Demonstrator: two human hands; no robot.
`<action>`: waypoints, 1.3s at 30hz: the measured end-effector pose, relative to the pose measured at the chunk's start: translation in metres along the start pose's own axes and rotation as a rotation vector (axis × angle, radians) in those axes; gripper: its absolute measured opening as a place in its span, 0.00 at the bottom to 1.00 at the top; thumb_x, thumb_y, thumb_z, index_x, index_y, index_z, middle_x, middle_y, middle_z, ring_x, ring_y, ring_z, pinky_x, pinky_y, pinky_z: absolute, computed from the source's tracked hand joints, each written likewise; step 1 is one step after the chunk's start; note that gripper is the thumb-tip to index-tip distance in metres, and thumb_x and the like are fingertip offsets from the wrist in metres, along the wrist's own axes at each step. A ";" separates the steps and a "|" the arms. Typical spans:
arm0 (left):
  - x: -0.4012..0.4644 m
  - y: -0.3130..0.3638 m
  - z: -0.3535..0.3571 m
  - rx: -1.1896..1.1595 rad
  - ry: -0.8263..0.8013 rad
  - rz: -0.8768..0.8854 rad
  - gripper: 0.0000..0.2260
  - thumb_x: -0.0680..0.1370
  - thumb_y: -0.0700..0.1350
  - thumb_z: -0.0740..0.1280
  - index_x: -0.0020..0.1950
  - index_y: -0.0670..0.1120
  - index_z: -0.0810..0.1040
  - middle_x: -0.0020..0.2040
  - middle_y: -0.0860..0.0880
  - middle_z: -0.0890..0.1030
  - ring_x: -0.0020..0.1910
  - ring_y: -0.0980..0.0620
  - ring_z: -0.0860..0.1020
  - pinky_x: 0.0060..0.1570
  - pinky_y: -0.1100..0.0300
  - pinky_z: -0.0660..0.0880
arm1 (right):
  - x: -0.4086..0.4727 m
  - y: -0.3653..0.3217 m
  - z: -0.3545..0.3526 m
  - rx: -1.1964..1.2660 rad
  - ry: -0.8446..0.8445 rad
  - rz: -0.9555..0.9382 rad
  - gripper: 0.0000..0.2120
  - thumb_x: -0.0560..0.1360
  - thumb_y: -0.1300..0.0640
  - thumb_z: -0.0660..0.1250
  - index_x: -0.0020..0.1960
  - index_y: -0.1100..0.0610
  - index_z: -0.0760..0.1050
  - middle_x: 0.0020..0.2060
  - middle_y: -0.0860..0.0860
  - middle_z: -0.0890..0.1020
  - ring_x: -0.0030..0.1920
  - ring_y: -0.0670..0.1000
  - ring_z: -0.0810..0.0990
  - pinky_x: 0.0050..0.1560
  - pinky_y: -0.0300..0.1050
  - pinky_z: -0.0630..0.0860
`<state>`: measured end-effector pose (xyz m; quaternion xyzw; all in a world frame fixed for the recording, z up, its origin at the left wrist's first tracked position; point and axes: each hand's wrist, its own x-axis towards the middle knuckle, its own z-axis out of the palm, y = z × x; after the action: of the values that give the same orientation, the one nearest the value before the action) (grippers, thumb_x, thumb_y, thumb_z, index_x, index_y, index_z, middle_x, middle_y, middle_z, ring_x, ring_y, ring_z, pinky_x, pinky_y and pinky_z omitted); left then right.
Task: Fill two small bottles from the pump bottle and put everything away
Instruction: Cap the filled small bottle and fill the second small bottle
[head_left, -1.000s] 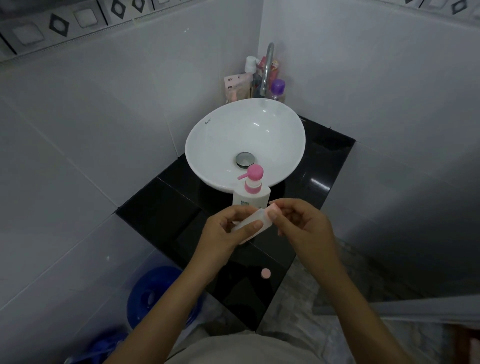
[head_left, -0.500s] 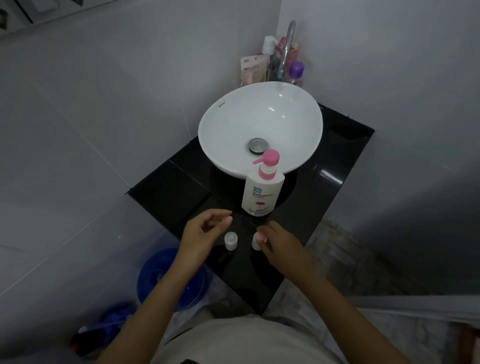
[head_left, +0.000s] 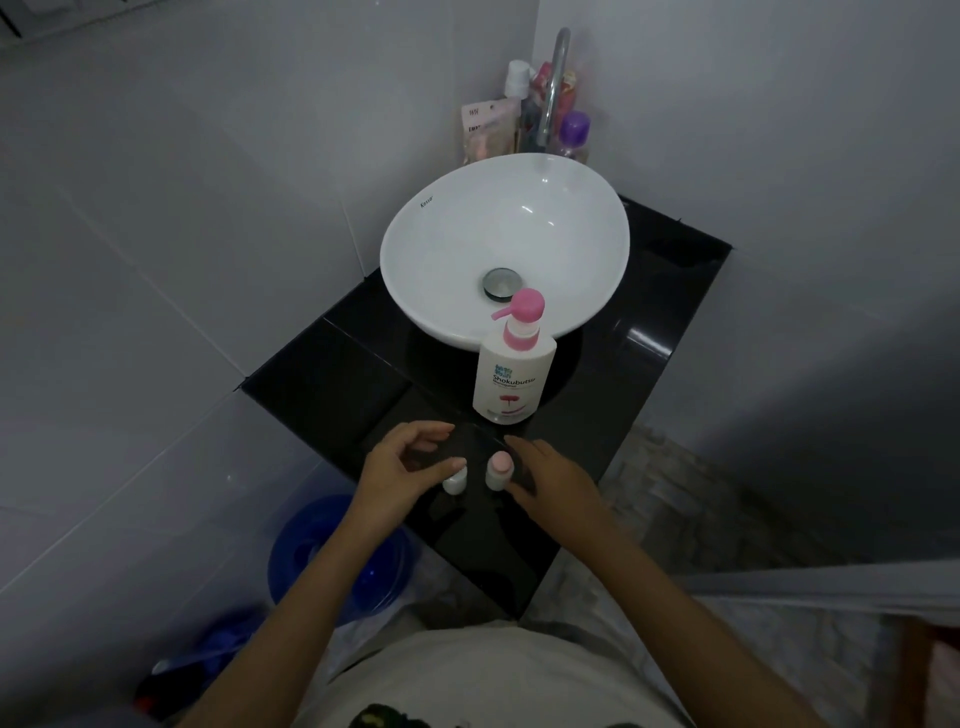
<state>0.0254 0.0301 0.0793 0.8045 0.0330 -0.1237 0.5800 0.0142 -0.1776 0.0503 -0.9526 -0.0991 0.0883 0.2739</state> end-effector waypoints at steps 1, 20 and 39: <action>0.002 -0.006 0.000 0.041 -0.022 0.001 0.19 0.69 0.42 0.76 0.58 0.51 0.78 0.57 0.53 0.77 0.55 0.57 0.76 0.52 0.65 0.73 | -0.002 0.001 -0.001 -0.004 0.008 0.004 0.26 0.74 0.55 0.67 0.70 0.54 0.65 0.58 0.54 0.76 0.54 0.54 0.78 0.52 0.47 0.75; 0.018 -0.048 0.017 0.179 -0.050 0.006 0.15 0.70 0.35 0.73 0.54 0.46 0.79 0.55 0.46 0.80 0.54 0.52 0.78 0.60 0.53 0.75 | -0.027 0.027 0.014 -0.009 -0.105 0.241 0.22 0.75 0.52 0.67 0.66 0.56 0.69 0.61 0.54 0.74 0.57 0.54 0.77 0.56 0.48 0.75; -0.009 0.020 -0.003 -0.116 -0.044 0.126 0.21 0.74 0.37 0.69 0.66 0.49 0.73 0.60 0.52 0.77 0.58 0.61 0.77 0.57 0.68 0.75 | -0.011 0.000 -0.039 0.501 0.185 0.348 0.09 0.74 0.58 0.69 0.54 0.57 0.79 0.47 0.51 0.81 0.45 0.47 0.79 0.47 0.40 0.77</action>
<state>0.0214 0.0272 0.1008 0.7672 -0.0234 -0.1026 0.6327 0.0123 -0.2000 0.0843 -0.8621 0.1157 0.0686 0.4886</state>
